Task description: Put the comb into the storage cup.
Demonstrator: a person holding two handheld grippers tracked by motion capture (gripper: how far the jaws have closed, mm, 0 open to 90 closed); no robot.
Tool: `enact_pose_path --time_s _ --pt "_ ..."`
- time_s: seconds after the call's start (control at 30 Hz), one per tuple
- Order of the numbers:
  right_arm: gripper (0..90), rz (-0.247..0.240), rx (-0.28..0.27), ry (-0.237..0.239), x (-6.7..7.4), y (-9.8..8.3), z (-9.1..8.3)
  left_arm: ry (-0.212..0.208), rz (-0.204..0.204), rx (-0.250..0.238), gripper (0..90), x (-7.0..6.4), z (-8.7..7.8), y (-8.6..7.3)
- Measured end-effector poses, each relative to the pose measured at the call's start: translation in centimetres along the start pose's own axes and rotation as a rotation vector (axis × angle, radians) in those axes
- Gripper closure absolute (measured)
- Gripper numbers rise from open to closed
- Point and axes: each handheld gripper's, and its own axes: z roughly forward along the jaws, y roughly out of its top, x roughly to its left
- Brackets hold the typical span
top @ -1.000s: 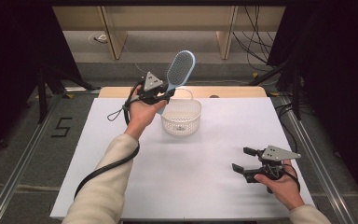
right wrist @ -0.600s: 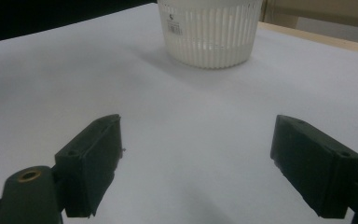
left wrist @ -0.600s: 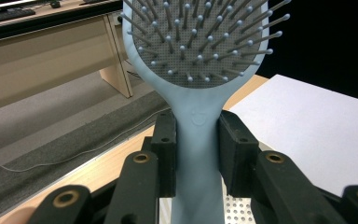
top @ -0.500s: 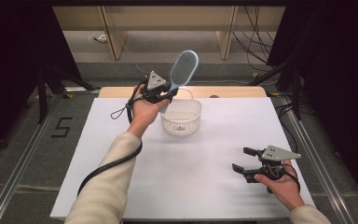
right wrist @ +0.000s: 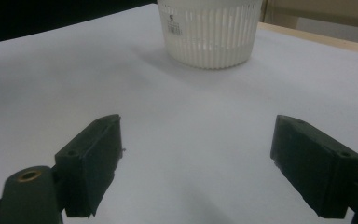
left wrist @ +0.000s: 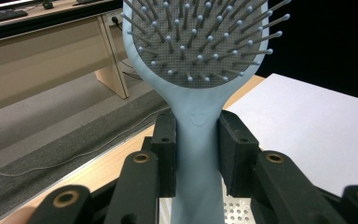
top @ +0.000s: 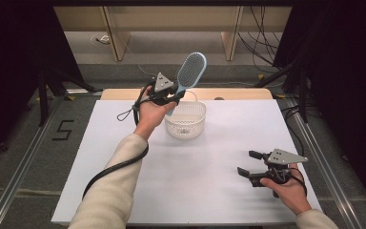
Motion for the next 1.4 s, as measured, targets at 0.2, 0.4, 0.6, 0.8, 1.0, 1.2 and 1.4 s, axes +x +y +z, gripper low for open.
enact_pose_path --time_s 0.2,0.4,0.6,0.8,1.0,1.2,1.4 --pt "17.4 0.000 0.000 0.001 0.0 0.0 0.0 0.000 0.000 0.004 69.9 0.1 0.2 0.0" --pt "17.4 -0.002 0.000 0.000 0.0 0.0 0.0 0.003 0.003 0.008 69.9 0.2 0.4 -0.1" --pt "17.4 -0.002 0.000 0.001 0.0 0.0 0.0 -0.002 0.009 0.006 69.9 0.2 0.6 -0.2" --pt "17.4 -0.001 -0.001 0.002 0.0 0.0 0.0 0.000 0.011 0.008 69.9 0.3 0.7 -0.1" --pt "17.4 -0.003 -0.001 0.001 0.0 0.0 0.0 0.001 0.015 0.013 69.9 0.4 0.9 -0.3" --pt "17.4 -0.002 0.000 0.002 0.0 0.0 0.0 -0.001 0.021 0.016 69.9 0.6 1.1 -0.7" --pt "17.4 -0.001 0.000 0.002 0.0 0.0 0.0 -0.010 0.022 0.010 69.9 0.6 1.3 -0.9"
